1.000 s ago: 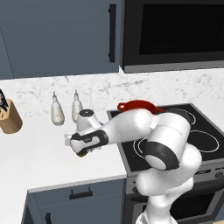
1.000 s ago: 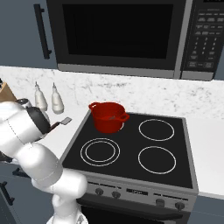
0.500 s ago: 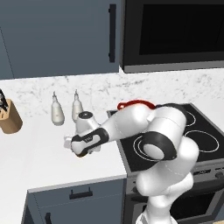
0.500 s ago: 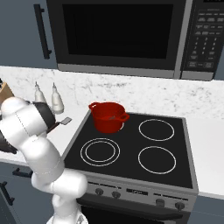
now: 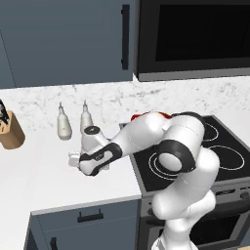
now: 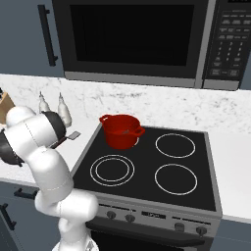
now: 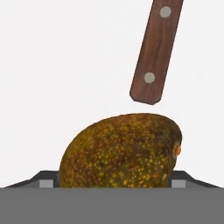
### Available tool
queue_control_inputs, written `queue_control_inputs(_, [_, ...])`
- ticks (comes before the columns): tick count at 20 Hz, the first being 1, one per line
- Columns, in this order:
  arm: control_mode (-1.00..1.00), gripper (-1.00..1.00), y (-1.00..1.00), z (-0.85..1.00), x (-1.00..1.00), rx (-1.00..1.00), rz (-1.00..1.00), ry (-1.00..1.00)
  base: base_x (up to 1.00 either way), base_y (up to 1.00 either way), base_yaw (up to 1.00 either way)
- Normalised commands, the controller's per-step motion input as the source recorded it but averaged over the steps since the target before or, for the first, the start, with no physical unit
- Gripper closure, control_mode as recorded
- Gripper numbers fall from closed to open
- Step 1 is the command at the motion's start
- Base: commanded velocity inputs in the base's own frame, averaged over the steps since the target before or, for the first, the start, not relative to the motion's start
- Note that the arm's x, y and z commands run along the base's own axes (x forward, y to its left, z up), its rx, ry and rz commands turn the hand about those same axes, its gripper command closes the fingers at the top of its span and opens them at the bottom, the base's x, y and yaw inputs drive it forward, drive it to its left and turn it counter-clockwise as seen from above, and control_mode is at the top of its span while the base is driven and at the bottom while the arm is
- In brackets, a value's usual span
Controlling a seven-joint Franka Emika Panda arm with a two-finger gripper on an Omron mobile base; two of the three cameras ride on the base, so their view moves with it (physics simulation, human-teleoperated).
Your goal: Put the potato and avocado in the pot. Retrieve the spatula and lightly stir the vegetables in the pot.
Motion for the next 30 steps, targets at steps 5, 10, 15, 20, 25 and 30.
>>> queue_control_inputs(5, [-1.0, 1.0, -0.17, 0.83, -0.54, 0.0, 0.0, -0.11, 0.0, 0.0, 0.0])
queue_control_inputs(10, [-1.0, 1.0, -0.62, 0.54, -0.34, 0.0, 0.0, -0.17, 0.0, 0.0, 0.0])
queue_control_inputs(15, [-1.0, 1.0, -0.98, 0.29, -0.05, 0.0, 0.01, -0.07, 0.0, 0.0, 0.0])
queue_control_inputs(20, [-1.0, 1.0, -0.73, -0.18, -0.03, -0.06, 0.02, 0.0, 0.0, 0.0, 0.0])
queue_control_inputs(25, [-1.0, 1.0, -0.93, 0.4, -0.07, -0.04, 0.03, 0.0, 0.0, 0.0, 0.0])
queue_control_inputs(30, [-1.0, 1.0, -0.85, 0.54, 0.0, -0.05, 0.01, 0.0, 0.0, 0.0, 0.0])
